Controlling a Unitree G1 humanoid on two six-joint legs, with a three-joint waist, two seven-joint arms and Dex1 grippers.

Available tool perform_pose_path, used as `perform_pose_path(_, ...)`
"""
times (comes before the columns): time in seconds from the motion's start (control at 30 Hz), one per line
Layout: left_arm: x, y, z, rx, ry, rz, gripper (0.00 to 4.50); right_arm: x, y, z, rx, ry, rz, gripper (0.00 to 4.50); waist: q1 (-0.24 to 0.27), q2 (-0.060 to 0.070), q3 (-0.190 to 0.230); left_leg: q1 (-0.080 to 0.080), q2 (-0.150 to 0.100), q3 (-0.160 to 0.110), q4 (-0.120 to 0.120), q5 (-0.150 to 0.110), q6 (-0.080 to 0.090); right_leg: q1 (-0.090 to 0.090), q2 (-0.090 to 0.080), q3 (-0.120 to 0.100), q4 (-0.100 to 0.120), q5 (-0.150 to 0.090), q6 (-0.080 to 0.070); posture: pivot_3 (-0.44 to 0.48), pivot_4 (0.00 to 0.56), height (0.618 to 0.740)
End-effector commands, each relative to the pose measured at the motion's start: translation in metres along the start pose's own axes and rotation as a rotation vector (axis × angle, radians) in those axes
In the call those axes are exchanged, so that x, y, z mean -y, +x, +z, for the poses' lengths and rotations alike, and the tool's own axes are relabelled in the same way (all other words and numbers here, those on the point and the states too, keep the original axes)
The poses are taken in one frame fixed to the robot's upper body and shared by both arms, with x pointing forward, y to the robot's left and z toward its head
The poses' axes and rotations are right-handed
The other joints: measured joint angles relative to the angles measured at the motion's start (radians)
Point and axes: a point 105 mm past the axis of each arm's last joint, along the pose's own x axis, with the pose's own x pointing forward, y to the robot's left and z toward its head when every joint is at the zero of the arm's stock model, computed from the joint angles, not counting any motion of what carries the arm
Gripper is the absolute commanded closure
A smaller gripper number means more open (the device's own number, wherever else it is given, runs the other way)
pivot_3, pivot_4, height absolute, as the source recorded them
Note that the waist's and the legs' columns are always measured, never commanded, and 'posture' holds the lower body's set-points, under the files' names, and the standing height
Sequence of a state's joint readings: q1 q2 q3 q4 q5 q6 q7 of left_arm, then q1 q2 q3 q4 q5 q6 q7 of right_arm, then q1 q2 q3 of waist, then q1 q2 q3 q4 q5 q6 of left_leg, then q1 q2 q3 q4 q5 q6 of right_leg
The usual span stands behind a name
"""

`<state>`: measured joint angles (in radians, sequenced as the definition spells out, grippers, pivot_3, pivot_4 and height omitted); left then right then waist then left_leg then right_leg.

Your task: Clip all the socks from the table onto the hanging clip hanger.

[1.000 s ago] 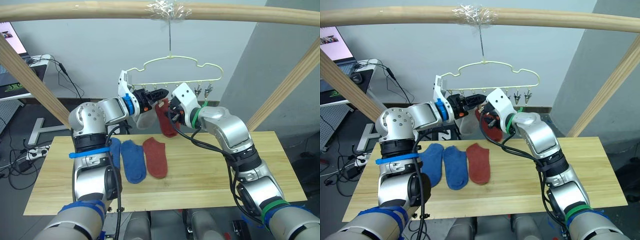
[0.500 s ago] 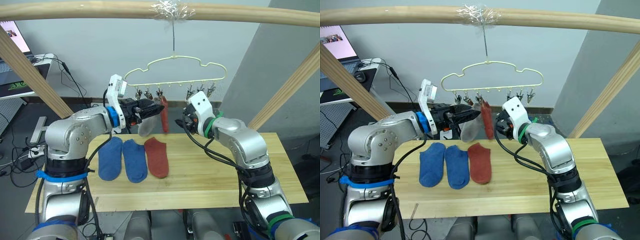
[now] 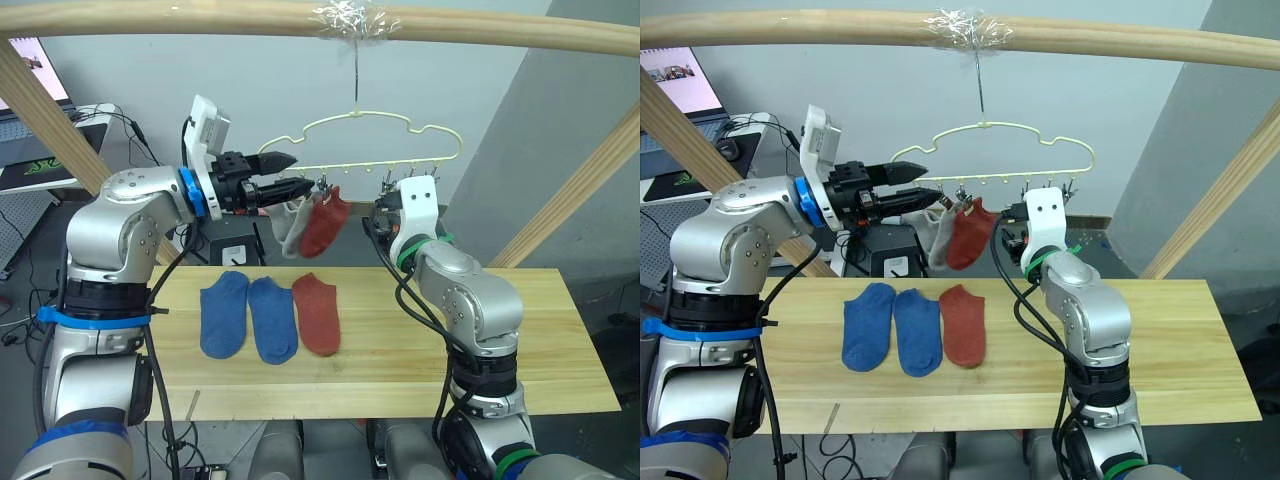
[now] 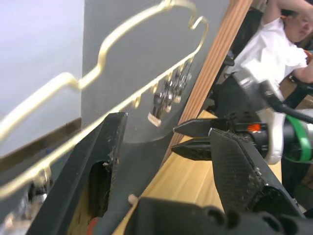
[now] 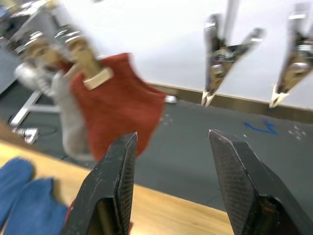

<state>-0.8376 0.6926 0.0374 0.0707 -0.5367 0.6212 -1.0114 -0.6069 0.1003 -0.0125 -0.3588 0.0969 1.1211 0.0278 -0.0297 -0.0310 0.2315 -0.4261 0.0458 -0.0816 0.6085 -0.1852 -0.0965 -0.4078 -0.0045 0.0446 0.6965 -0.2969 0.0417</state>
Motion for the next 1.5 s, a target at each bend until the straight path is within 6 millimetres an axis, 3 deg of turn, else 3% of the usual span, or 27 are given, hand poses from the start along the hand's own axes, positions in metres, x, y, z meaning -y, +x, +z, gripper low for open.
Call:
perform_pose_path(0.03,0.001,-0.011,0.013,-0.001,0.027,-0.051,1.47,0.004,-0.006,0.019,0.089,0.032,-0.058,2.27,-0.003,0.0,0.0,0.0,0.0,0.0,0.0,0.0,0.0,0.0,0.0,0.0,0.0,0.0,0.0,0.061,0.173,0.74)
perform_pose_path(0.1,0.001,-0.014,0.017,0.01,0.009,-0.071,1.47,0.003,-0.005,0.021,0.096,0.044,-0.067,2.68,-0.003,0.0,0.0,0.0,0.0,0.0,0.0,0.0,0.0,-0.001,0.0,0.0,0.001,0.0,0.0,0.059,0.175,0.74)
perform_pose_path(0.17,-0.002,-0.013,0.016,-0.006,0.047,-0.055,1.47,0.0,-0.005,0.023,0.102,0.047,-0.062,3.38,-0.002,0.0,0.0,0.0,0.0,0.0,0.0,0.0,0.0,-0.001,0.0,0.0,0.001,0.0,0.0,0.061,0.179,0.74)
perform_pose_path(0.7,-0.002,-0.011,0.008,-0.036,0.063,-0.057,1.47,0.005,0.009,0.037,0.14,0.057,-0.082,3.38,-0.002,0.0,0.0,0.0,0.0,0.0,0.0,0.0,0.0,-0.001,0.0,0.0,0.001,0.0,0.0,0.067,0.181,0.74)
perform_pose_path(0.87,-0.002,-0.01,0.008,-0.031,0.049,-0.052,1.47,0.005,0.011,0.039,0.14,0.058,-0.075,2.2,-0.001,0.0,0.0,-0.001,0.0,0.0,0.0,0.0,0.0,-0.001,0.0,0.0,0.001,0.0,0.0,0.073,0.177,0.74)
perform_pose_path(1.5,0.004,-0.01,0.002,-0.025,0.072,-0.048,1.47,0.005,0.03,0.06,0.18,0.021,-0.04,2.2,0.0,0.0,0.0,-0.001,0.0,0.0,0.0,0.0,0.0,-0.001,0.0,0.0,0.001,0.0,0.0,0.095,0.169,0.74)
